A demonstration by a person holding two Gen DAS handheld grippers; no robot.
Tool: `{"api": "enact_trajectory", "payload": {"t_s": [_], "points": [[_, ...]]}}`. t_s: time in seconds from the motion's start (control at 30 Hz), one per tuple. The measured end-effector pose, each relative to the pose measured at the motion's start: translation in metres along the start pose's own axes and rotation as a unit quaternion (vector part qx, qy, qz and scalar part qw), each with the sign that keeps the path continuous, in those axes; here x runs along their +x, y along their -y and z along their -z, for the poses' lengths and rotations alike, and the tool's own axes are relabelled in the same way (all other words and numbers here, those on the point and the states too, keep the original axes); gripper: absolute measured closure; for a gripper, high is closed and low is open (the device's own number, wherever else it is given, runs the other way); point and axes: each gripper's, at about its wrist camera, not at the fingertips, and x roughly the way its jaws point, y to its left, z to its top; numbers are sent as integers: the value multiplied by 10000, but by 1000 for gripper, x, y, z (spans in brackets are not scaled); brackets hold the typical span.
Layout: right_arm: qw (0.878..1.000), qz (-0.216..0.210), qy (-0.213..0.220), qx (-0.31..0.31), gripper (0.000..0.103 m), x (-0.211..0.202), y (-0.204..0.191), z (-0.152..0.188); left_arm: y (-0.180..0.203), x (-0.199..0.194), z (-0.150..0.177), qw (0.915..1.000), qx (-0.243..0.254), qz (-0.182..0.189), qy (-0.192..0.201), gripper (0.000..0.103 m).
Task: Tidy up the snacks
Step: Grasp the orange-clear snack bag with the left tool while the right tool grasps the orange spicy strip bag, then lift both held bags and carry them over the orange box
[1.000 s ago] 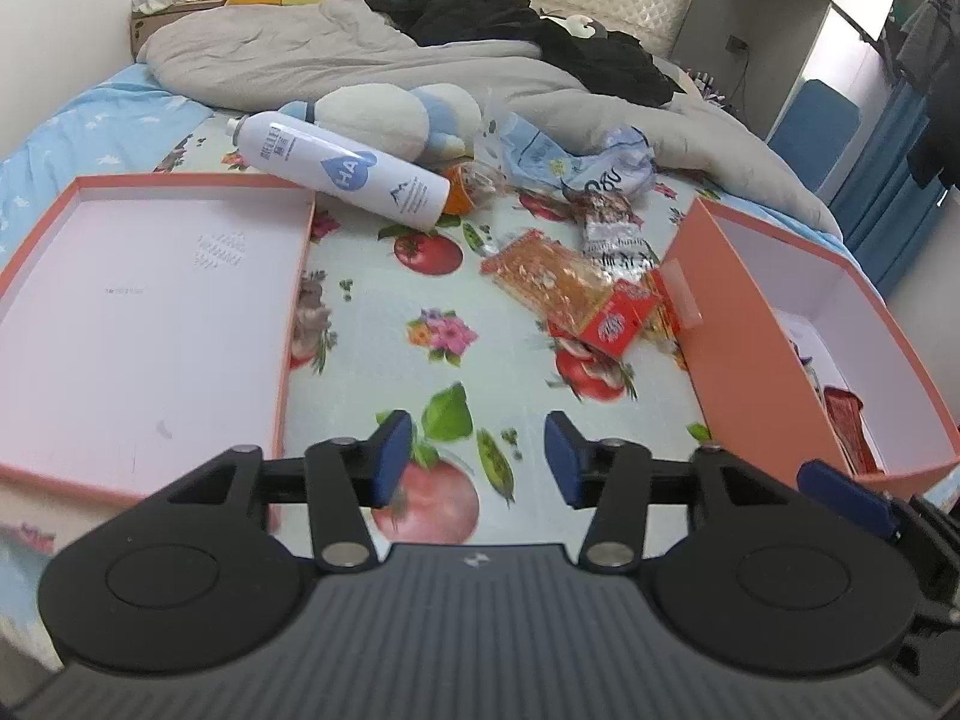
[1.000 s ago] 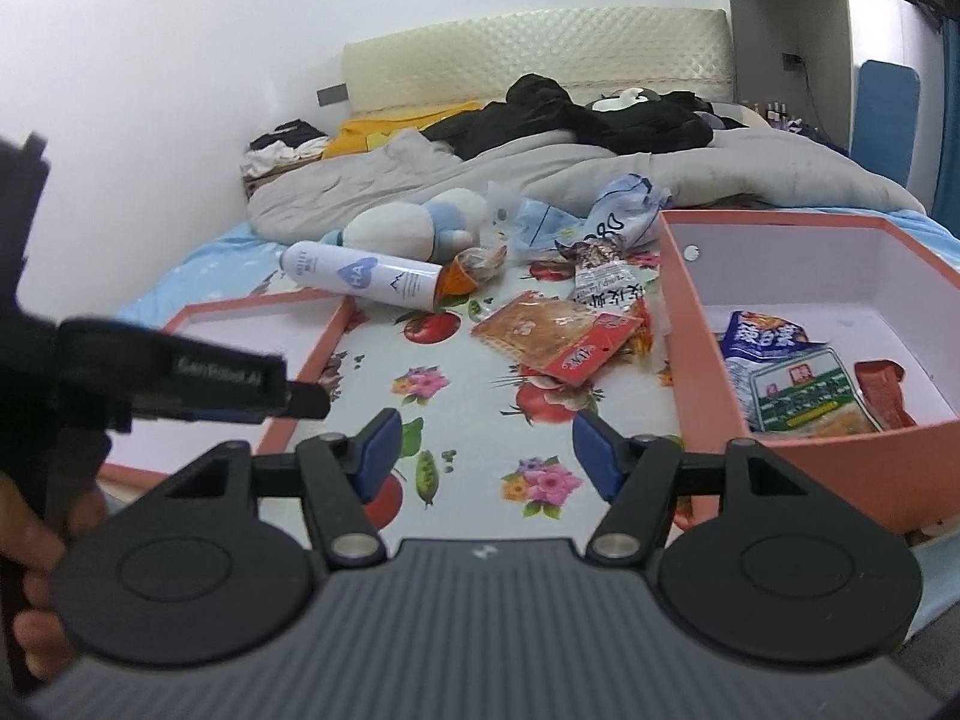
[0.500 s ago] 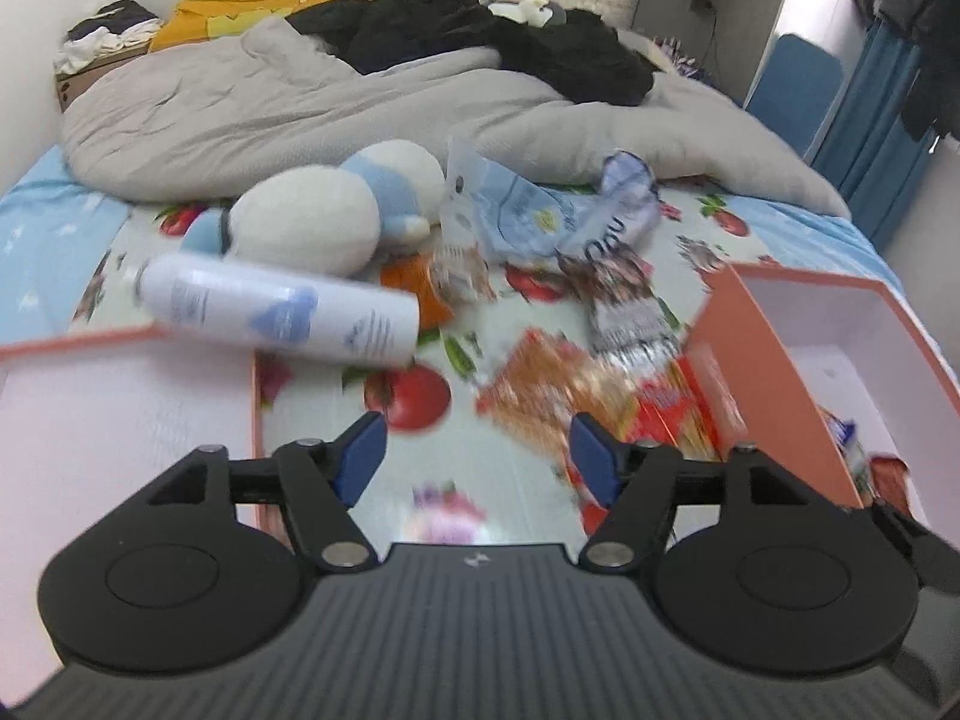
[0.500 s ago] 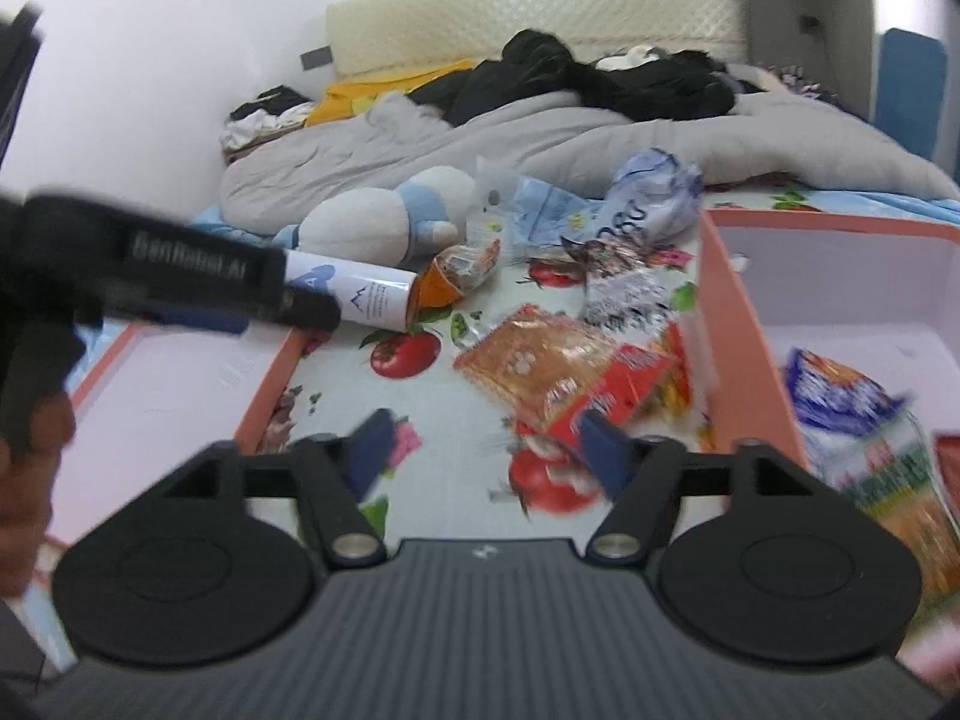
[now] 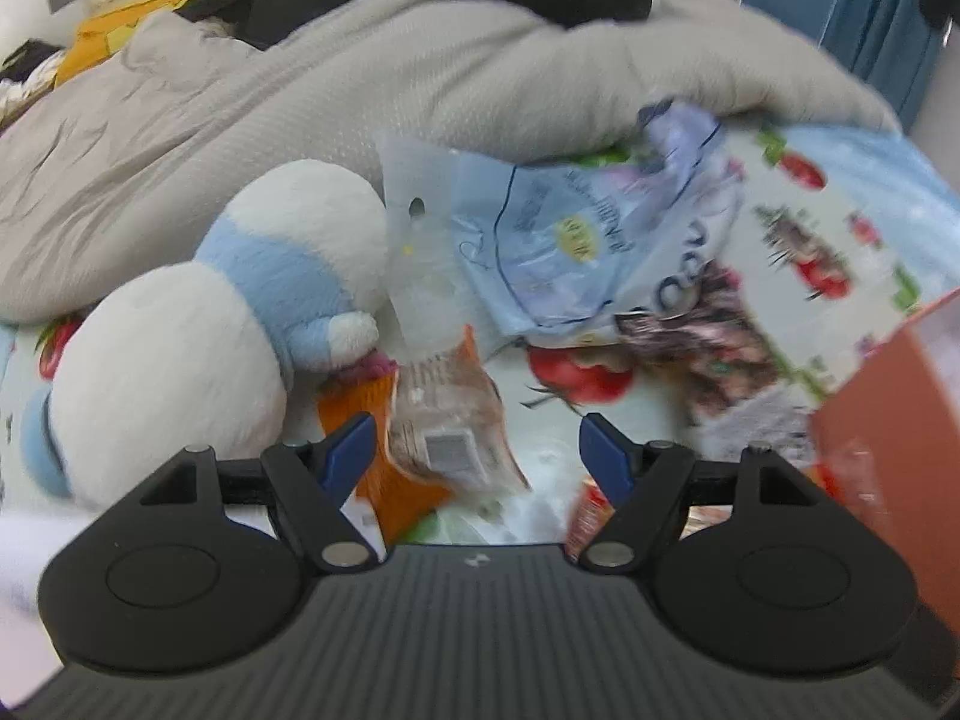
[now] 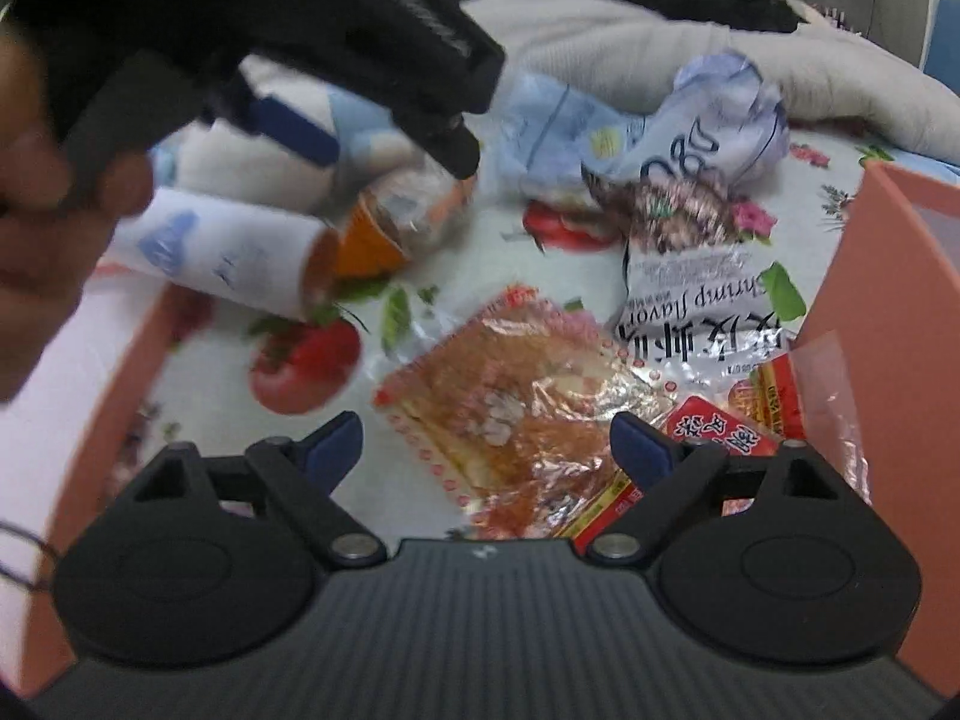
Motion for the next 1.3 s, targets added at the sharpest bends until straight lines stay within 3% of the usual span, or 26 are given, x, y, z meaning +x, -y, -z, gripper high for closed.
{"api": "enact_trajectory", "payload": {"t_s": [0.1,0.17,0.27,0.37,0.43,0.47,0.53,0.6,0.8,1.07,1.3], "points": [[9992,152,-199,-320,13,12,-3,6,3,24,-5,9997,171,-139,-105,25],[9984,211,-94,-516,12,12,-7,12,-2,41,-5,9991,11,-203,-364,25],[9989,207,-51,-410,13,10,-6,13,-9,54,-5,9981,-134,-373,-465,26],[9995,72,-22,-300,20,10,-5,14,-12,61,-2,9977,-153,-360,-546,30],[9994,6,-3,-356,32,9,-6,14,-11,60,0,9980,-115,-352,-503,34],[9994,31,-11,-340,37,9,-7,12,-10,58,2,9983,-94,-308,-491,41],[9994,103,-24,-336,65,7,-8,9,-8,55,4,9985,-79,-303,-442,45],[9994,77,-30,-329,66,8,-7,7,-6,50,6,9989,-119,-255,-385,47],[9995,-1,-1,-325,81,-9,-4,9,4,10,14,9996,-289,-41,-56,48],[9992,-166,157,-338,83,-56,-10,23,15,-70,45,9953,-815,254,452,48],[9991,-306,260,-135,83,-106,-11,43,27,-150,95,9914,-1038,210,763,48]]}}
